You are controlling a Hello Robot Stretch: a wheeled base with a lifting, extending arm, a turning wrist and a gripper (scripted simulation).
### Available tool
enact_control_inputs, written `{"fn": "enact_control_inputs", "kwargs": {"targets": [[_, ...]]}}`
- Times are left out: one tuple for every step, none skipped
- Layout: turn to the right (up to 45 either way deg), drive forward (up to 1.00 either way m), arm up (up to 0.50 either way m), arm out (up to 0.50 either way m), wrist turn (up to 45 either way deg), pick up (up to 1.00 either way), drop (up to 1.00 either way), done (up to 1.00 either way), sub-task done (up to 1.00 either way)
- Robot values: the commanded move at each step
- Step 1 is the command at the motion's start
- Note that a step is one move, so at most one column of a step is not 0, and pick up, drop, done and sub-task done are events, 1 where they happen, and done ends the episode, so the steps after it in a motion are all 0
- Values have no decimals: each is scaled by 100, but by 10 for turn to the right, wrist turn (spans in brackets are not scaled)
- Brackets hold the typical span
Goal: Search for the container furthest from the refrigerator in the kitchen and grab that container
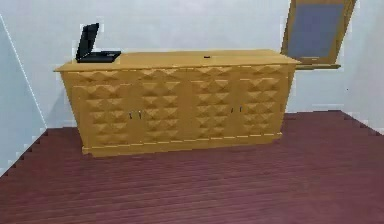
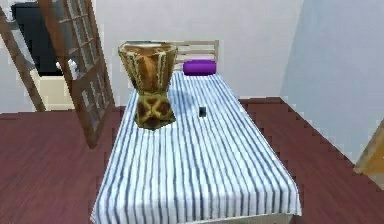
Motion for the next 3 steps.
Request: {"fn": "enact_control_inputs", "kwargs": {"targets": [[0,50,0,0,0,0,0,0,0],[330,0,0,0,0,0,0,0,0],[0,15,0,0,0,0,0,0,0]]}}
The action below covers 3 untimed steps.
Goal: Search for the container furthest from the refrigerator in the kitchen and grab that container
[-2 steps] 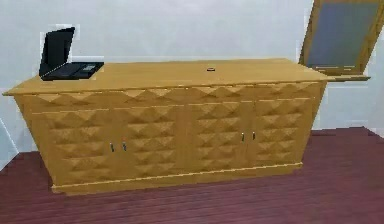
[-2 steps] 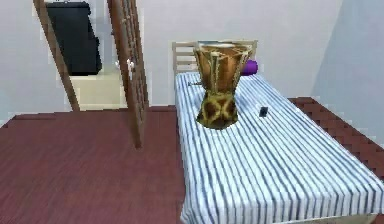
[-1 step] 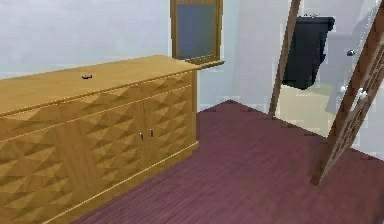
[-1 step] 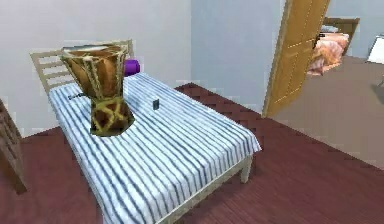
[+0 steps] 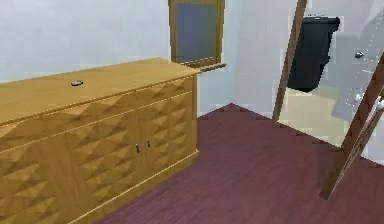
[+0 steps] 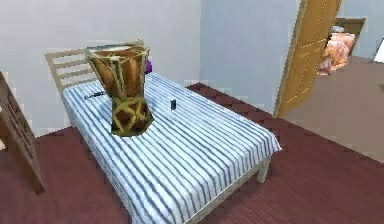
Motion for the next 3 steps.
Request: {"fn": "enact_control_inputs", "kwargs": {"targets": [[60,0,0,0,0,0,0,0,0],[0,50,0,0,0,0,0,0,0],[270,0,0,0,0,0,0,0,0]]}}
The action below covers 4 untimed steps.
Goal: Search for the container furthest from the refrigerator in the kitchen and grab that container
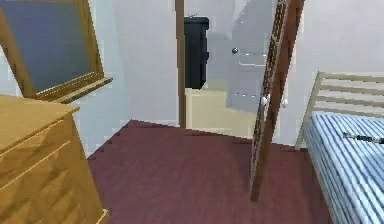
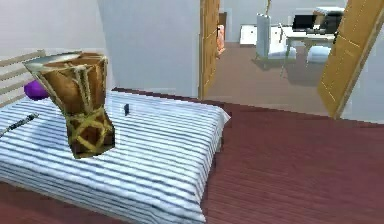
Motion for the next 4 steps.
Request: {"fn": "enact_control_inputs", "kwargs": {"targets": [[0,100,0,0,0,0,0,0,0],[60,0,0,0,0,0,0,0,0],[0,10,0,0,0,0,0,0,0],[90,0,0,0,0,0,0,0,0]]}}
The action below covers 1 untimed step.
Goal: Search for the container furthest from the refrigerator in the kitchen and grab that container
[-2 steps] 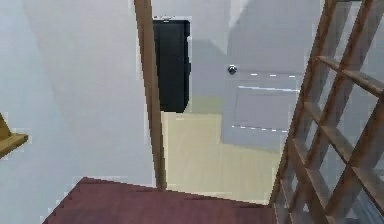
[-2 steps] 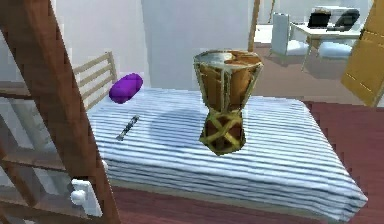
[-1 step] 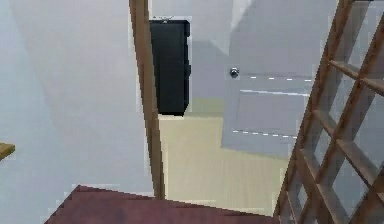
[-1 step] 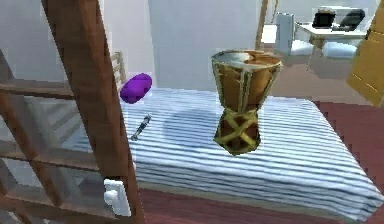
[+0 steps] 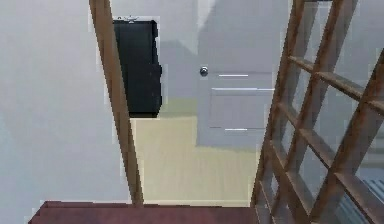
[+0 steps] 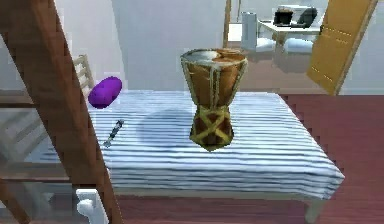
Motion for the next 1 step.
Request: {"fn": "enact_control_inputs", "kwargs": {"targets": [[0,100,0,0,0,0,0,0,0]]}}
